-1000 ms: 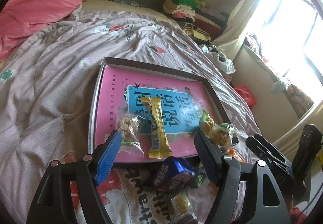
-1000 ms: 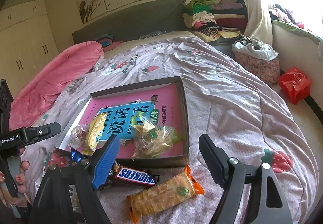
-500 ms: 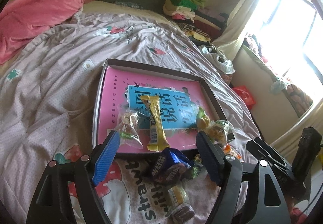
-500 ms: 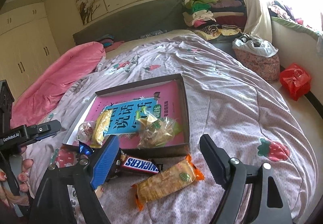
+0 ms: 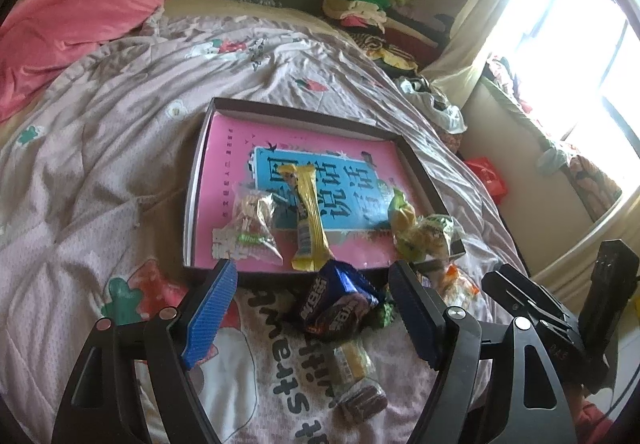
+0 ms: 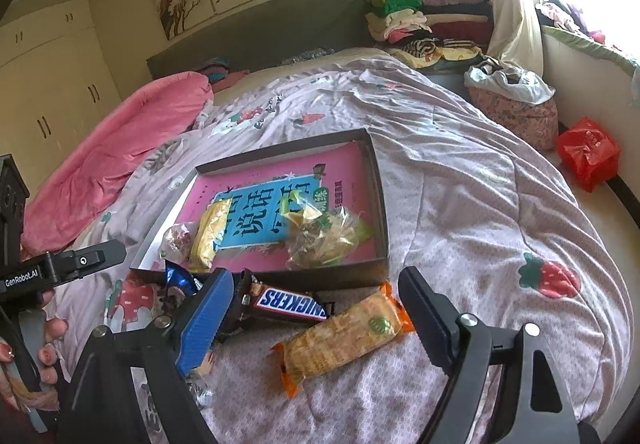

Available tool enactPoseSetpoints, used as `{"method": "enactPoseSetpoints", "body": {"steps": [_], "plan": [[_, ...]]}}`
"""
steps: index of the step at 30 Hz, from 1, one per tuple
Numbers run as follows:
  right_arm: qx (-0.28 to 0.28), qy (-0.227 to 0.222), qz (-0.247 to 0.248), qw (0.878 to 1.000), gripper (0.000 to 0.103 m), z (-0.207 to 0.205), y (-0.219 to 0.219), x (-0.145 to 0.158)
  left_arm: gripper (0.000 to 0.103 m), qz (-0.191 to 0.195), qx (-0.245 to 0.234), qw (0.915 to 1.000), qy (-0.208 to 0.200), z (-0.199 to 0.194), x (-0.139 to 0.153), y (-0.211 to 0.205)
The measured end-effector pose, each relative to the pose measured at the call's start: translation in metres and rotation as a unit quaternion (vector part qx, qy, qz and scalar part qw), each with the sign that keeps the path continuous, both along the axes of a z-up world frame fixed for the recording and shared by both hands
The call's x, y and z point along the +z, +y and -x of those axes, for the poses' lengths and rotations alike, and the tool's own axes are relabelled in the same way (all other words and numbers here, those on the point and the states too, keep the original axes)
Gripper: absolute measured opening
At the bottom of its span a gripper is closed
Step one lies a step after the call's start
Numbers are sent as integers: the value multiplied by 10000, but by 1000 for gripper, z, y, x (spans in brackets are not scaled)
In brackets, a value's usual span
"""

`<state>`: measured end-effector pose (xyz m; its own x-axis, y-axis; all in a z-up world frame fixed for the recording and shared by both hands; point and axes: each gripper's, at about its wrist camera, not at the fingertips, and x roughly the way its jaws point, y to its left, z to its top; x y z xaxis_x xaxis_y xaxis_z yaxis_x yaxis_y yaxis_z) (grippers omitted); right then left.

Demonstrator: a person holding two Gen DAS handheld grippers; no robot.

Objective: Organize snacks
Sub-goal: 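Withdraw both open tools from the box toward the remaining snacks, then grasp the gold-wrapped round cake with the left tool while the right tool grasps the orange-ended cracker packet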

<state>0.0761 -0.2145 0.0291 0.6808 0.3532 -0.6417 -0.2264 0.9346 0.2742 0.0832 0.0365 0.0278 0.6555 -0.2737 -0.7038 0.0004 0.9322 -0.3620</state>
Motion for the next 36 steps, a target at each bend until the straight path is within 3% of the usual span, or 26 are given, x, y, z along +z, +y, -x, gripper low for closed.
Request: {"method": "enactPoseSetpoints", "body": {"steps": [36], "plan": [[-227,945,2,9953,84,4,1,-38,79,-231,-556,9956,715,13,-37,-40]]}}
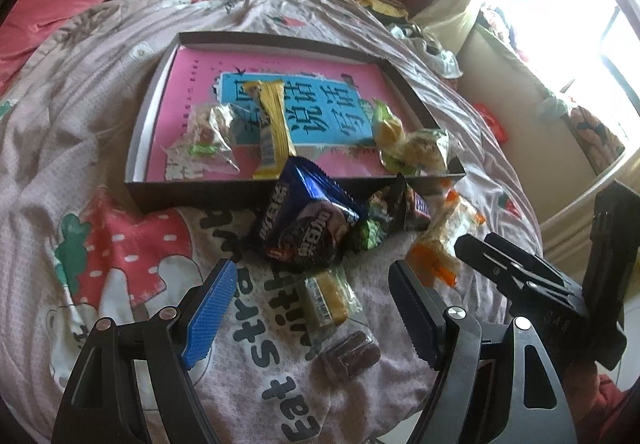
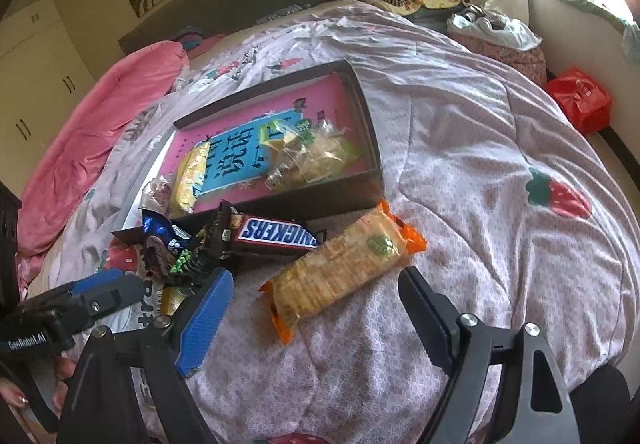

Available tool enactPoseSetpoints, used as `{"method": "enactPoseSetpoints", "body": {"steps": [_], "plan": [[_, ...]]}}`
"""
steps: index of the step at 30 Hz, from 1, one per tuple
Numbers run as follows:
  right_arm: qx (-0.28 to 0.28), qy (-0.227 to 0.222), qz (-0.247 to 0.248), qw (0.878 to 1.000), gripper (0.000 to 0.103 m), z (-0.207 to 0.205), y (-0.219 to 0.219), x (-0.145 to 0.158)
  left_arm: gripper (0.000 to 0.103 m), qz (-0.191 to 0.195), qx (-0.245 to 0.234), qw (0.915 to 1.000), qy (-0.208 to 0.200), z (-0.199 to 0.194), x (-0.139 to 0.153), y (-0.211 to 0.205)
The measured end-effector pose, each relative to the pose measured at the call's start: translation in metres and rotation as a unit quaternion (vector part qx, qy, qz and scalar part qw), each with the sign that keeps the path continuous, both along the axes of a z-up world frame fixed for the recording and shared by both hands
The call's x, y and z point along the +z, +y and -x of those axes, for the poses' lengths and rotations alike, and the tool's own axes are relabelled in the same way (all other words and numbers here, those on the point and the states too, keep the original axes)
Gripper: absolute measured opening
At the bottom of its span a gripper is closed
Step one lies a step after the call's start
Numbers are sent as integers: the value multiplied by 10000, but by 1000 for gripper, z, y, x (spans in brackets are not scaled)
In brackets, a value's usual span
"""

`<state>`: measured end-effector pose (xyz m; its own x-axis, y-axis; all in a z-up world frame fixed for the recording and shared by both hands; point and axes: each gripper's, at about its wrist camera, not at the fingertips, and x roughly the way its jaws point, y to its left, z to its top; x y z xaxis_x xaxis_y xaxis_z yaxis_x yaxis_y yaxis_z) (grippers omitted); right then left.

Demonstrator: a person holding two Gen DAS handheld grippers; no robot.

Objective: Organize snacks
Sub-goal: 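Grasp the gold-wrapped round cake with the left tool while the right tool grasps the orange-ended cracker packet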

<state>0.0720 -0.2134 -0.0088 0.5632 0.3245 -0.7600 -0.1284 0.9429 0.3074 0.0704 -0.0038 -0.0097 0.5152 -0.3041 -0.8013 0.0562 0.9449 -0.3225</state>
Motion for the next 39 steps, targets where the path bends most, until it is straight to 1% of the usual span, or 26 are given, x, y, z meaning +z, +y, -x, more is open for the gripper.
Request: {"method": "enactPoseSetpoints", "body": {"steps": [13,19,21,26,31,32,38,39], "plan": [[-22,125,1,9999,84,-8,4,-10,79,-88,-120,9996,223,-3,-18,-9],[-27,56,74,10000,84,-15,10,-15,79,-151,-179,9994,242,-5,-23,-14],[-36,22,137,9999,81,-17,12,-17,79,-152,-168,9994,245,-5,-24,-14],[-108,-11,391,9992,64,-25,11,-24,79,-176,-145,9994,274,-7,-29,-13],[-124,-54,480,9988,55,-25,7,-23,79,-217,-115,9993,293,-8,-32,-15],[-122,-75,508,9986,52,-24,7,-23,79,-228,-106,9993,290,-8,-32,-16],[-90,-199,544,9983,44,-22,7,-18,78,-191,-77,9994,277,-9,-34,-18],[-78,-231,532,9983,43,-21,7,-17,74,-186,-73,9995,255,-9,-33,-18]]}}
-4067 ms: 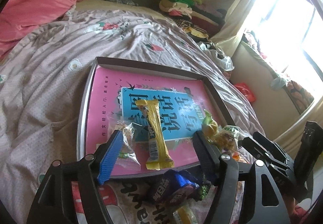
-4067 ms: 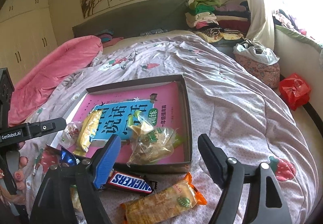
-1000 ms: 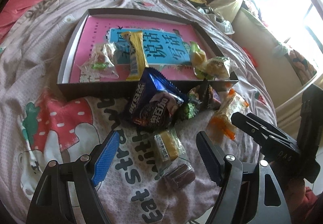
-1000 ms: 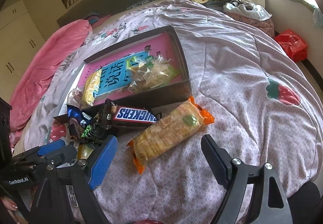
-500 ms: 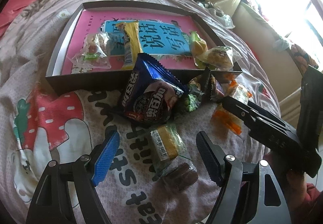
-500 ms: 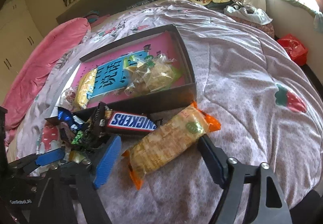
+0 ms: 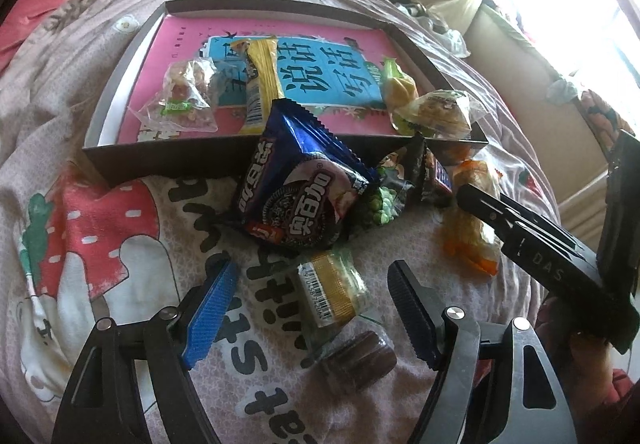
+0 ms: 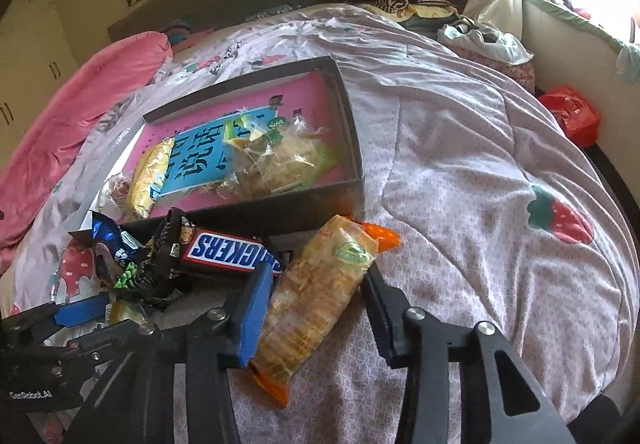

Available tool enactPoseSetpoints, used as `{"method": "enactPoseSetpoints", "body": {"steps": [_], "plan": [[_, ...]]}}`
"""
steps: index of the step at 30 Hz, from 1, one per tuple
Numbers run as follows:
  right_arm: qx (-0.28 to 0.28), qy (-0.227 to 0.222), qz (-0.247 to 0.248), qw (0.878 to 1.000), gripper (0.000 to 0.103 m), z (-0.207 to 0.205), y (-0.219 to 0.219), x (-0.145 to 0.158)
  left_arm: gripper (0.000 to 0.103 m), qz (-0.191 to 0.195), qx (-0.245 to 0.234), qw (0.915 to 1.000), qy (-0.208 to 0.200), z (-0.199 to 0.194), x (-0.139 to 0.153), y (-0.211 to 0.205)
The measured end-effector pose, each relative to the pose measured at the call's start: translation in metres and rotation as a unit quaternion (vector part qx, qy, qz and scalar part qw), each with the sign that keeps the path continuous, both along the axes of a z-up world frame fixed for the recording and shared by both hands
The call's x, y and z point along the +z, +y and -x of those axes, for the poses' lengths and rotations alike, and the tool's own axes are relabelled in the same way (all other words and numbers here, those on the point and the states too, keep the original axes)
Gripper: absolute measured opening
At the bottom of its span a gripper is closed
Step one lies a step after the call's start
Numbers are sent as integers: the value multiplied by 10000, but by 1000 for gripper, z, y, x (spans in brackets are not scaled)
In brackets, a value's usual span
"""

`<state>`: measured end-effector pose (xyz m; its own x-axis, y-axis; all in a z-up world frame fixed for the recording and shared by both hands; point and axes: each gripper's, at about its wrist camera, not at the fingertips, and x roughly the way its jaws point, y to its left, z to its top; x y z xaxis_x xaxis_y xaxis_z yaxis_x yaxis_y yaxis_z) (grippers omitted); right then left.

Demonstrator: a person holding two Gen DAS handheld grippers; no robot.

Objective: Organize snacks
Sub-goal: 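Grasp the gold-wrapped round cake with the left tool while the right tool grasps the orange-ended cracker packet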

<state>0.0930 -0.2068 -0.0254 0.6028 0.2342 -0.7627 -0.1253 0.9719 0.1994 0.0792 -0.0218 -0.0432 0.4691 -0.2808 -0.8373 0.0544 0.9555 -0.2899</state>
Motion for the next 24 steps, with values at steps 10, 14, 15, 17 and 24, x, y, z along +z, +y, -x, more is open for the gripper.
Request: {"method": "enactPoseSetpoints", "body": {"steps": [10,14,15,17,24], "plan": [[52,53,-158,9998,38,1,-4,-1,50,-99,-187,9997,134,-5,-8,-12],[66,98,-182,9998,38,-3,-2,-3,49,-234,-204,9994,119,-5,-9,-18],[73,132,-181,9997,38,-4,-2,-5,48,-281,-223,9993,99,-5,-9,-19],[88,197,-174,9996,38,-6,-2,-8,46,-318,-238,9992,63,-5,-10,-21],[194,199,-114,9995,37,-6,-1,-8,35,-172,-258,9995,52,-4,-9,-17]]}}
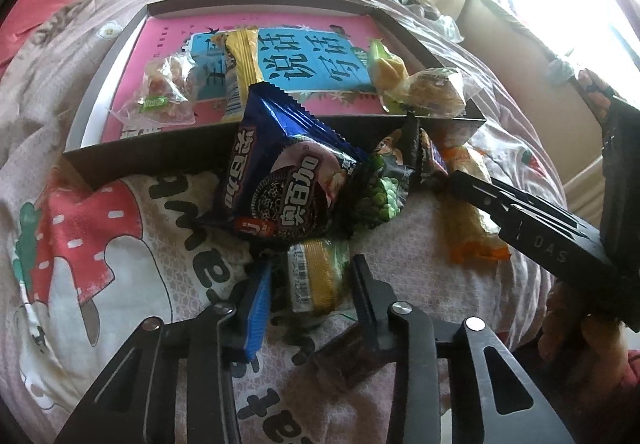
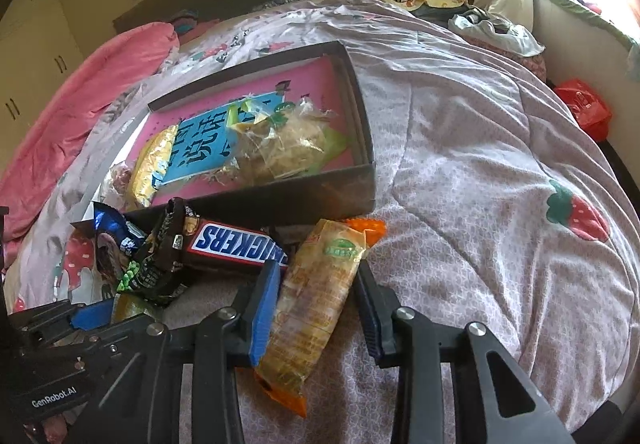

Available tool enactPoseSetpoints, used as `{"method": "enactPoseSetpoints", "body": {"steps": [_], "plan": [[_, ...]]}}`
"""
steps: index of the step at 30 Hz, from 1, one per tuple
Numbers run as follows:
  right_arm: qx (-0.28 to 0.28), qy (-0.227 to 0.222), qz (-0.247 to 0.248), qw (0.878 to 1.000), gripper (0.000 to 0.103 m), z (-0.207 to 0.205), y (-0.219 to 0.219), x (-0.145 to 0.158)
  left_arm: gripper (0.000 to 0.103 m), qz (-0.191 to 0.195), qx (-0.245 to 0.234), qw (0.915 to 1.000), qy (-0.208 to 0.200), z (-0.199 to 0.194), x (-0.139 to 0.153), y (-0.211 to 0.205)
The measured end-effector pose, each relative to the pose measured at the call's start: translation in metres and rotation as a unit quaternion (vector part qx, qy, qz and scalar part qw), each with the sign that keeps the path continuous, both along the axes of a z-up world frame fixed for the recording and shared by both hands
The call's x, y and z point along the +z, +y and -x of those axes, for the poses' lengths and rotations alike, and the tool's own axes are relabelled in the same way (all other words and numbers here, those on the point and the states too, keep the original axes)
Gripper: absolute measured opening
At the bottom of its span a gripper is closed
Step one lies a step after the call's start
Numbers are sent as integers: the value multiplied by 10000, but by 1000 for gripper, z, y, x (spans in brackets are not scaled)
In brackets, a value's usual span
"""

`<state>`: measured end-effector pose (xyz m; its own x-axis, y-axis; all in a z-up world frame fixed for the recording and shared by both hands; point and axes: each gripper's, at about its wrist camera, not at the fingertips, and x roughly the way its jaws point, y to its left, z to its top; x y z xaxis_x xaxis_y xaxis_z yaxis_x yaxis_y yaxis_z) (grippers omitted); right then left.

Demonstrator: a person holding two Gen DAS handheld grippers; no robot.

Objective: Organize snacks
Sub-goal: 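Grasp the gold-wrapped round cake with the left tool while the right tool grasps the orange-ended cracker packet, then lift the cake with the left tool while the right tool lifts the cracker packet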

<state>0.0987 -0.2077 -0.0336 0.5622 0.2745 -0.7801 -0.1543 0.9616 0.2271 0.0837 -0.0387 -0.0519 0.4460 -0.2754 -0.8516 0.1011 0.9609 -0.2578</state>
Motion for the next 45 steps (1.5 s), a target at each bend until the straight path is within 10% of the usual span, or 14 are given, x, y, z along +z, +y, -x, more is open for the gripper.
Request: {"method": "enactPoseSetpoints", "body": {"steps": [45], "plan": [[48,-1006,-343,9943,31,28,-5,69,34,481,873,9924,-728,15,61,78]]}}
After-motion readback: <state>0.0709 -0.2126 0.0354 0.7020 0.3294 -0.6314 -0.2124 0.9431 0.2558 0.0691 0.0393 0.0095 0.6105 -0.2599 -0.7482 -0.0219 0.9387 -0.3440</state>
